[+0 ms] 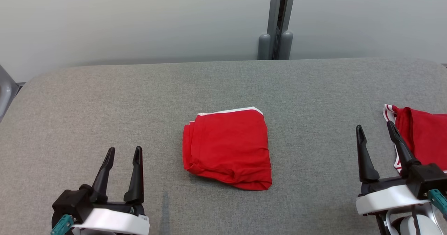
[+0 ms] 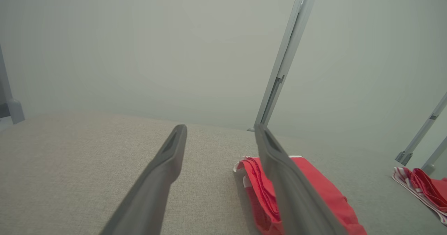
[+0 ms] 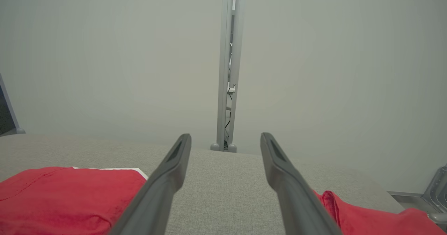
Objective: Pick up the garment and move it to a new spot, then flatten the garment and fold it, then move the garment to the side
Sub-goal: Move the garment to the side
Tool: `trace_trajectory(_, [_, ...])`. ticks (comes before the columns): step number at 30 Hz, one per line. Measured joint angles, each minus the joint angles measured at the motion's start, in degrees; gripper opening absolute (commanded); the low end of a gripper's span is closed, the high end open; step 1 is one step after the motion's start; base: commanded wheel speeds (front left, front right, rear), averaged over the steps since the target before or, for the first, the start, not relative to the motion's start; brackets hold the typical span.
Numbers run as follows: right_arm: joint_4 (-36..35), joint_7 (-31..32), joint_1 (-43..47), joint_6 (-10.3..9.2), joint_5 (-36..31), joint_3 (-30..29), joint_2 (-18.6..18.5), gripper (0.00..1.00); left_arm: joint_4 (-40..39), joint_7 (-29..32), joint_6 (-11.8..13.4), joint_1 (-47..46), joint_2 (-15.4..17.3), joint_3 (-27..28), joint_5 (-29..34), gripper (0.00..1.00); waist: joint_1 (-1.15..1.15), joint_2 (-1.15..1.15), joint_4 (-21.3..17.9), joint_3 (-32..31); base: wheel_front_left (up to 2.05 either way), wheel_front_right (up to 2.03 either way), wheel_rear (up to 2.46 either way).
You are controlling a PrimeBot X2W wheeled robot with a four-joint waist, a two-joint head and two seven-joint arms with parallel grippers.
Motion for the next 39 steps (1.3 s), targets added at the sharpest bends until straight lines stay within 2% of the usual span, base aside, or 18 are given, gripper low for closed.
trace_trajectory(11, [0.5, 0.0, -0.1, 0.0, 0.8, 0.9, 0.0, 1.0, 0.3, 0.0, 0.0, 0.1, 0.0, -1.1, -0.2, 1.0, 0.0, 0.0, 0.6, 0.2, 0.0, 0.0, 0.0])
trace_trajectory(15, [5.3, 0.1, -1.0, -0.02, 9.6, 6.9, -0.1, 1.0, 0.4, 0.0, 0.0, -0.3, 0.0, -1.5, -0.2, 1.0, 0.0, 0.0, 1.1, 1.4, 0.0, 0.0, 0.0])
trace_trajectory(20, [9.0, 6.7, -4.7, 0.0, 20.3, 16.1, 0.1, 1.0, 0.4, 0.0, -0.8, -1.6, 0.0, -2.3, 0.8, 1.0, 0.0, 0.0, 2.4, 3.7, 0.0, 0.0, 0.0])
trace_trajectory(23, [9.6, 10.3, -6.4, -0.01, 26.7, 18.3, -0.5, 1.0, 0.6, 0.0, -1.0, -2.1, 0.0, -2.8, 0.8, 1.0, 0.0, 0.0, 3.4, 5.2, 0.0, 0.0, 0.0])
trace_trajectory(28, [11.2, 15.2, -9.4, -0.01, 32.4, 18.4, -1.5, 1.0, 0.9, 0.0, -1.5, -3.3, 0.0, -3.7, 0.8, 1.0, 0.0, 0.0, 5.2, 7.3, 0.0, 0.0, 0.0])
trace_trajectory(39, [17.9, 27.1, -14.7, -0.01, 42.6, 13.5, -1.5, 1.0, 1.7, 0.0, -2.0, -5.3, 0.0, -6.1, -0.7, 1.0, 0.0, 0.0, 11.6, 10.7, 0.0, 0.0, 0.0])
